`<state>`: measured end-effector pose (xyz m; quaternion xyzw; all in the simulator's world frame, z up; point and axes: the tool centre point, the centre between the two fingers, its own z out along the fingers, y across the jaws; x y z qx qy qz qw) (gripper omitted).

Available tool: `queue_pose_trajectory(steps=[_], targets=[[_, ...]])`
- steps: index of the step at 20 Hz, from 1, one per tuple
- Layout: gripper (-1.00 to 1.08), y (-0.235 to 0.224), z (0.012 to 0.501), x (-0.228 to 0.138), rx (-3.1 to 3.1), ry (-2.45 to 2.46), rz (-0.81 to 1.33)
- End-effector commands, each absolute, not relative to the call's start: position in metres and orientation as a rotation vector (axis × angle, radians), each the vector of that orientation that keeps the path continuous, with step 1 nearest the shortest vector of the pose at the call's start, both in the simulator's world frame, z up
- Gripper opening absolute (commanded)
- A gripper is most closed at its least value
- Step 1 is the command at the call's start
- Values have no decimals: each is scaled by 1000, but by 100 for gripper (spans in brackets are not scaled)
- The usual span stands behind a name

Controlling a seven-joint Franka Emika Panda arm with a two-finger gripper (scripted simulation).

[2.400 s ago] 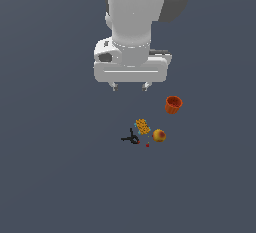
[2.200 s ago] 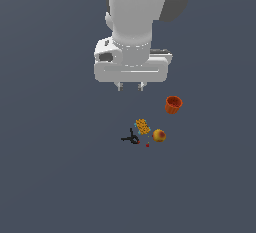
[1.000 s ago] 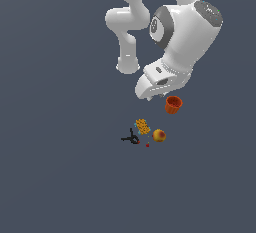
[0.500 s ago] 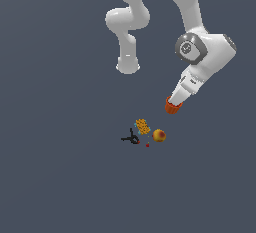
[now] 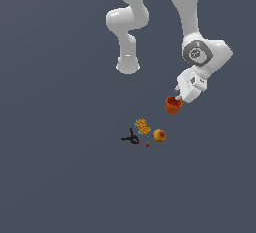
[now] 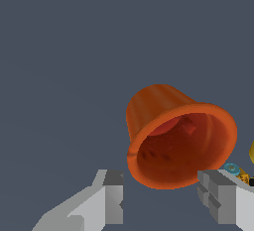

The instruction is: Pick up a designated object from a clutter of objects.

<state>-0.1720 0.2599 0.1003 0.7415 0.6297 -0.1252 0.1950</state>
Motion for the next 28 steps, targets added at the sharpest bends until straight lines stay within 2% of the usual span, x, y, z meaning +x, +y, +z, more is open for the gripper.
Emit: queue_pose_trajectory(steps=[1,18,19,28], targets=[[28,265,95,-181,2028,1813,-354],[28,256,68,-185,2002,1839,-358],[-100,256,68,-185,2002,1839,-358],[-100,256,68,-185,2002,1839,-358]])
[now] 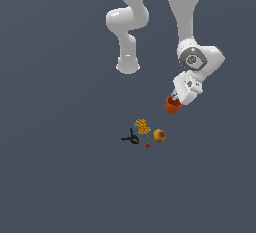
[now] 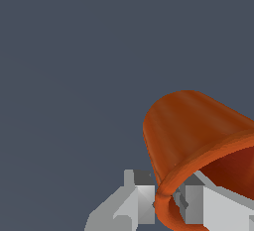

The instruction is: Pick up a designated object from a clutter of objects.

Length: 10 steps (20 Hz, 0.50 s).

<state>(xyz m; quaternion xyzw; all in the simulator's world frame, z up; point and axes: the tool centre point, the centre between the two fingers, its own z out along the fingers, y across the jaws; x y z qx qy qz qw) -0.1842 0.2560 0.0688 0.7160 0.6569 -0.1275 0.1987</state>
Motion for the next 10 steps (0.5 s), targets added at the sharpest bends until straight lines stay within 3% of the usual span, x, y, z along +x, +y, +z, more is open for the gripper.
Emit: queue_pose_trajectory(steps=[1,10], targets=[[-100,256,69,-184,2002,1839,-357],[-100,243,82,-182,2002,1839,-357]])
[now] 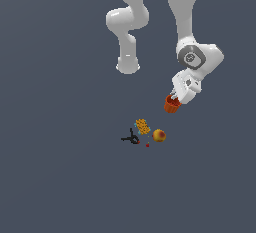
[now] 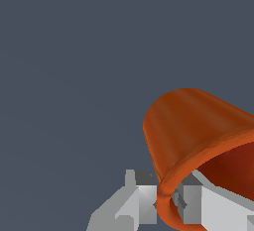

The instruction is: Pick up a designated object from a clutter of objects.

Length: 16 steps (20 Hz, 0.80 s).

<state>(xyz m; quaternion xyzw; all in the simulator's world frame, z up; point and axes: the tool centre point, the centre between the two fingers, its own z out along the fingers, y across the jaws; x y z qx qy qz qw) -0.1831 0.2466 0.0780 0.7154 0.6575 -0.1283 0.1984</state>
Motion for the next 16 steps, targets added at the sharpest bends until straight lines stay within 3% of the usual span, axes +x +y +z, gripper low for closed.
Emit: queue_pose_trajectory(steps=[1,16], targets=[[-100,240,86,-181,2002,1839,-357],[-100,162,171,-165,2004,1839,-356]])
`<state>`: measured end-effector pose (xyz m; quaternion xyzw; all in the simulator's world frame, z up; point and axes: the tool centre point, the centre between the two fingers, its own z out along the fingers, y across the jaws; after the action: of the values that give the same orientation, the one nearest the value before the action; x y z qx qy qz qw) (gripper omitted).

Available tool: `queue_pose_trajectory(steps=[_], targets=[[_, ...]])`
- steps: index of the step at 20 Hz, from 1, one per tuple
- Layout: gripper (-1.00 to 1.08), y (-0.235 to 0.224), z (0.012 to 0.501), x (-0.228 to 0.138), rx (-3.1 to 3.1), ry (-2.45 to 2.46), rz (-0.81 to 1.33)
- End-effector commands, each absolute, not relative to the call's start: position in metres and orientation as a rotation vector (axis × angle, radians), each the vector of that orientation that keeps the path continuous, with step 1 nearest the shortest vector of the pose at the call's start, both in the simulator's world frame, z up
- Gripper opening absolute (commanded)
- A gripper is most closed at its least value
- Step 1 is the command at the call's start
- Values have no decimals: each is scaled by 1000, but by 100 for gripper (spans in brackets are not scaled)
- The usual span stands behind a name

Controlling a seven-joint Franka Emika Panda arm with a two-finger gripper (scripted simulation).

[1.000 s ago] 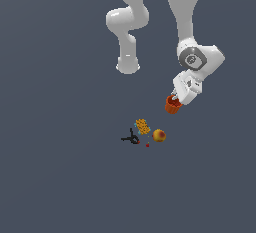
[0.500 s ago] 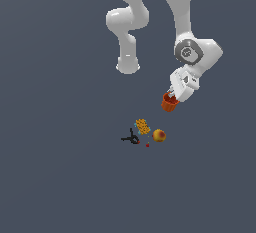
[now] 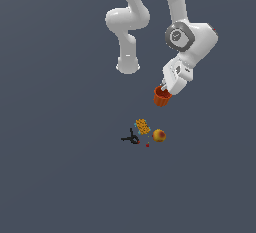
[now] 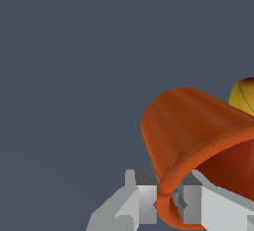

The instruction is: Pick up a designated object from a clutter of objects.

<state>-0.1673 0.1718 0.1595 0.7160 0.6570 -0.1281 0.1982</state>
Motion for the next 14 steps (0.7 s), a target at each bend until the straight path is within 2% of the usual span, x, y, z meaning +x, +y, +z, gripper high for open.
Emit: queue_pose_trajectory(steps=[1,14], targets=[[-100,156,178,-164,2004,1839,-356],[-100,66,277,-145,2006,1843,-354]])
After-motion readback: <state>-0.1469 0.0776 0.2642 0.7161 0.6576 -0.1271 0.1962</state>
